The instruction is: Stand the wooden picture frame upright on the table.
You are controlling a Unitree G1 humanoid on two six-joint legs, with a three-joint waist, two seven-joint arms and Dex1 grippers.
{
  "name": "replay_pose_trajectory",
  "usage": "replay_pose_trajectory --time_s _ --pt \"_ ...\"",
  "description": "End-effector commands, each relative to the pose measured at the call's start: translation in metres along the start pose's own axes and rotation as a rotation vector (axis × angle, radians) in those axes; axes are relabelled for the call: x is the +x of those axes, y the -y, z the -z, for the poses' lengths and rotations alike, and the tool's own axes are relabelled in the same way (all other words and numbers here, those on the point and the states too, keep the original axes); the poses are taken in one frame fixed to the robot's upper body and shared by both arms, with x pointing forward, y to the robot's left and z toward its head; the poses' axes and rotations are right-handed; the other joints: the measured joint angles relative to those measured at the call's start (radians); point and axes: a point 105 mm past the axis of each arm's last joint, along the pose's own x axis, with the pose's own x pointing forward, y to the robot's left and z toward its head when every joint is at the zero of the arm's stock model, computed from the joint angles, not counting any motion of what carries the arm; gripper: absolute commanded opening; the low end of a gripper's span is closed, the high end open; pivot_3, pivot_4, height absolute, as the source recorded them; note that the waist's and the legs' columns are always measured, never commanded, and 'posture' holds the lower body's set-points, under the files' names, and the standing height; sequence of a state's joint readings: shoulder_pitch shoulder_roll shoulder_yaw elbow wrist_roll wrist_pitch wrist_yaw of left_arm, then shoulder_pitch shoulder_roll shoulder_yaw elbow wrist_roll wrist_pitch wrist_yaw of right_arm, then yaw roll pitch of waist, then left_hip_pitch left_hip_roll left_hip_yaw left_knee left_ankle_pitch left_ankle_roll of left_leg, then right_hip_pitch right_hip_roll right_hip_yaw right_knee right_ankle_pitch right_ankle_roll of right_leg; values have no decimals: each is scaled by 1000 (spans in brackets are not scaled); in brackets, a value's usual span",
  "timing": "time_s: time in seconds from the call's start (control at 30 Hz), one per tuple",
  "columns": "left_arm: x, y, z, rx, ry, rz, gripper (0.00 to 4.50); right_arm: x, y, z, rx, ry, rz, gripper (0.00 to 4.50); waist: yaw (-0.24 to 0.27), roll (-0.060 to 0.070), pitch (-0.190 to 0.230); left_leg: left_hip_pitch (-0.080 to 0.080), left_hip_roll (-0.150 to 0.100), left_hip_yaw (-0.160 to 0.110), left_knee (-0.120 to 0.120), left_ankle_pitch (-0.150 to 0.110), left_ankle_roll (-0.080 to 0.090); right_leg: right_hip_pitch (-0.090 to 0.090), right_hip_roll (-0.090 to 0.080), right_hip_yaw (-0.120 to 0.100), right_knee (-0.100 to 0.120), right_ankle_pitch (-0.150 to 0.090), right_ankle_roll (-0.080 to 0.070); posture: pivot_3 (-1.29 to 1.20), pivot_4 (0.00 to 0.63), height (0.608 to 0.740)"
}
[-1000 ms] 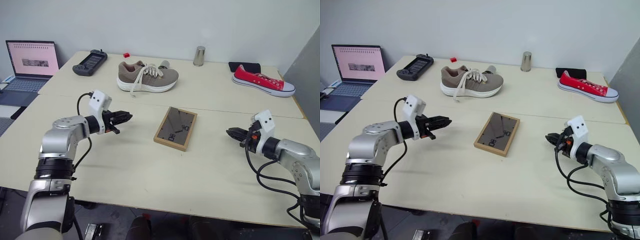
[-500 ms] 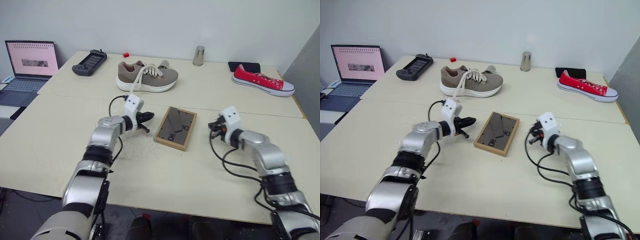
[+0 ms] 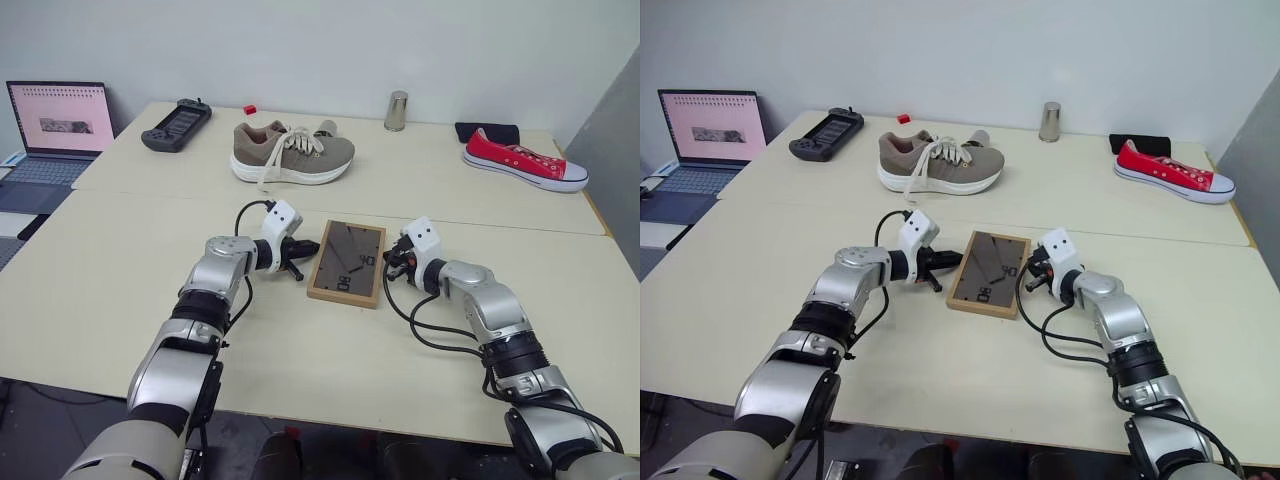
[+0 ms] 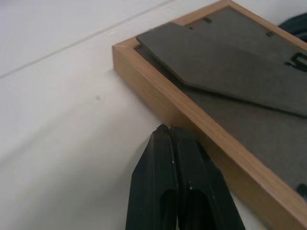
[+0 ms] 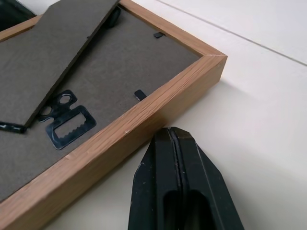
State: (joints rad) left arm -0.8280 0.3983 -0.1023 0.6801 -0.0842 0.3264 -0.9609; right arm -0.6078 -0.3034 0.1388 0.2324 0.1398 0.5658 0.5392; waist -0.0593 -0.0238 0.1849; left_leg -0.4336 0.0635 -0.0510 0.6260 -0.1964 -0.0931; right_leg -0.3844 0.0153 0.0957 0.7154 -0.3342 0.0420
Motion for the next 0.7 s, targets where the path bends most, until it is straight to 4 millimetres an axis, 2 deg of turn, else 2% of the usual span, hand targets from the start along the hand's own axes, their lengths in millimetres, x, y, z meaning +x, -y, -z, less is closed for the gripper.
replay_pose_trajectory --time_s 0.03,0.27,0.5,0.7 --pt "-3 27 -11 39 17 107 32 -7 -19 -16 -14 63 -107 0 1 0 0 0 0 0 0 0 0 0 0 0 0 0 0 0 150 740" --pt "-16 47 -1 56 -30 159 32 -20 -30 -5 -26 27 -155 0 1 0 0 0 0 0 0 0 0 0 0 0 0 0 0 0 150 740" --pt "-19 53 2 51 -32 156 32 -28 -43 2 -25 3 -193 0 2 0 0 0 0 0 1 0 0 0 0 0 0 0 0 0 150 740" --pt "-24 57 15 65 -87 165 32 -35 -42 7 -30 -18 -186 0 2 0 0 0 0 0 1 0 0 1 0 0 0 0 0 0 150 740"
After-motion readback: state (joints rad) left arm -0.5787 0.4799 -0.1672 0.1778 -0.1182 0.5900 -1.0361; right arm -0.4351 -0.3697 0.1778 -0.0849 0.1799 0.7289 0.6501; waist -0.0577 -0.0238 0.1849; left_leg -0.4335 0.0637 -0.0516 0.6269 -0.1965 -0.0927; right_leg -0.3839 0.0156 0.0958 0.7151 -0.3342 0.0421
